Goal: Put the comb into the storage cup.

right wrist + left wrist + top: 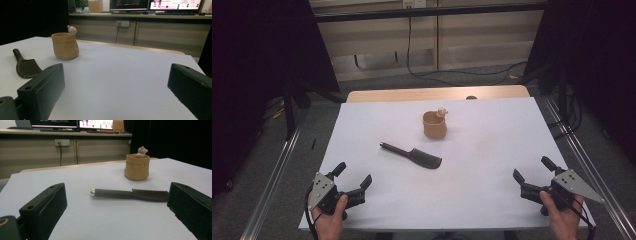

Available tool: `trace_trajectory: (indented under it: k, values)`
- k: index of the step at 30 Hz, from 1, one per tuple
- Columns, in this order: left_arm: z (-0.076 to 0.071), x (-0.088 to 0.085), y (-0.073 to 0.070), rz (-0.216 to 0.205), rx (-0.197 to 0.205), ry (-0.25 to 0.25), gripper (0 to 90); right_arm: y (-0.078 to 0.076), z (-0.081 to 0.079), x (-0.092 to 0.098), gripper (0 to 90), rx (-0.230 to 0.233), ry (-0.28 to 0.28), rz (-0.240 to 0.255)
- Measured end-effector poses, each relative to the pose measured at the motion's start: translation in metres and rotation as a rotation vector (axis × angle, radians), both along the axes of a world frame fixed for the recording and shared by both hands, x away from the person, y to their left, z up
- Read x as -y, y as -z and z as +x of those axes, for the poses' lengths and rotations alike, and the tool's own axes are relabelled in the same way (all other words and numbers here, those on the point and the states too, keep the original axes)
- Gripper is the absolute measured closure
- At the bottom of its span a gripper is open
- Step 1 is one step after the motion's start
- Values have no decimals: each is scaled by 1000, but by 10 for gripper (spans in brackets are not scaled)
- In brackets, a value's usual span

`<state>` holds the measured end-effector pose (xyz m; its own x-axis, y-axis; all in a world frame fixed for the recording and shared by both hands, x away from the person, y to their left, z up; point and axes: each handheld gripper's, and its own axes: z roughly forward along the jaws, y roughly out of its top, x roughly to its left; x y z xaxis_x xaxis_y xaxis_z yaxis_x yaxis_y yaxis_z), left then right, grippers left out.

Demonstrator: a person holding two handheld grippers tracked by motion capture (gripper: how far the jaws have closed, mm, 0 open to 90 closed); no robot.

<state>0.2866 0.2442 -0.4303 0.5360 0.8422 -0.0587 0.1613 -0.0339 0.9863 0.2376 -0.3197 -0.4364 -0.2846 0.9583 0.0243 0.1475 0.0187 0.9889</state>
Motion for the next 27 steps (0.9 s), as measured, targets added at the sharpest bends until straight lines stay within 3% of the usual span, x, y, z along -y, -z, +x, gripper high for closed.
trace_trajectory:
  k: [9,17,22,27]
  values:
    - [1,0,0,-4,-15,14,27,0,0,0,3,2,-6,3]
    - [8,3,-2,5,-36,62,26,1,0,1,3,-2,-7,8]
    - [14,5,-7,-4,-60,133,41,1,0,2,2,-4,-7,15]
    - [18,10,-9,18,-69,129,39,1,0,1,3,-5,-9,15]
